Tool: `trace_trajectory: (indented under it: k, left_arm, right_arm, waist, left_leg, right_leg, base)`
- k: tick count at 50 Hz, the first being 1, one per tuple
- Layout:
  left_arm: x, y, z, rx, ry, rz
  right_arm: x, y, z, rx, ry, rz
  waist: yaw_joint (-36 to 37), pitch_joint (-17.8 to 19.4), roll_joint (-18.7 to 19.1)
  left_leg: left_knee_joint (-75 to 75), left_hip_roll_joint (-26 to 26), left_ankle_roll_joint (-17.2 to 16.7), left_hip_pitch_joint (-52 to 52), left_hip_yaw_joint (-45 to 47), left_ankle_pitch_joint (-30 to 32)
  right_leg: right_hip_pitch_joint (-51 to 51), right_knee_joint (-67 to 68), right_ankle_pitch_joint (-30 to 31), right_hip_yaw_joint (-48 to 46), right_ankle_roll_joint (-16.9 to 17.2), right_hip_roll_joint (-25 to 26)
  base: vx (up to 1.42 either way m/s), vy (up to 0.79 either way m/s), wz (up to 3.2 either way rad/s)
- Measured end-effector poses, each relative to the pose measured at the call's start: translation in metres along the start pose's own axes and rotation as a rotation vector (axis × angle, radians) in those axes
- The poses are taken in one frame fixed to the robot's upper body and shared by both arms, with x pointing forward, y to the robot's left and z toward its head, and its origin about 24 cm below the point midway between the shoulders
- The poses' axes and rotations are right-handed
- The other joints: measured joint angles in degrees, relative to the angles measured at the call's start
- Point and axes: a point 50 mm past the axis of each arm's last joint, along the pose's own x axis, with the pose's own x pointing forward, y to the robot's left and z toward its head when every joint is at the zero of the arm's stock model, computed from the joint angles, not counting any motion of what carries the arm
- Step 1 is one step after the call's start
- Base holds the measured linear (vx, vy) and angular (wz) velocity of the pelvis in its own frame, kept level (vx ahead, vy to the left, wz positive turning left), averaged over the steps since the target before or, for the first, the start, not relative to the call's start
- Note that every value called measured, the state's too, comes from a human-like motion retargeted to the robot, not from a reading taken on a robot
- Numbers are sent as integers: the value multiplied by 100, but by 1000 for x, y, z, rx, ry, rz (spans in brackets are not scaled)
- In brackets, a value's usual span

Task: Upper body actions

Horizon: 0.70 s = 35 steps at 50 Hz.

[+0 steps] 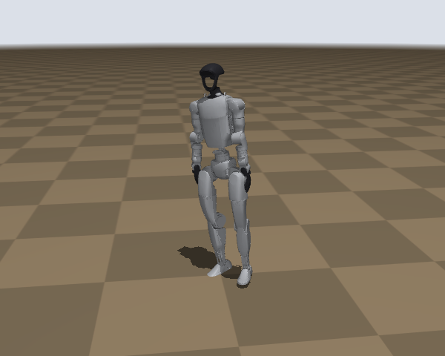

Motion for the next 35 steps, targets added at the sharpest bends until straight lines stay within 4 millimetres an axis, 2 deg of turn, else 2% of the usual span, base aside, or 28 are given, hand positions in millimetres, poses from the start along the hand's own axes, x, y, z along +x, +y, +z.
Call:
trace_trajectory:
  k: [35]
  left_arm:
    - [-1,2,3,19,-3,12]
  right_arm:
    - [0,-3,0,-9,2,-5]
  waist:
    - [82,4,8]
  left_leg:
    - [16,9,-2,-9,-37,11]
  right_leg:
    - [3,12,4,-29,11,-17]
  base:
    - [0,0,0]
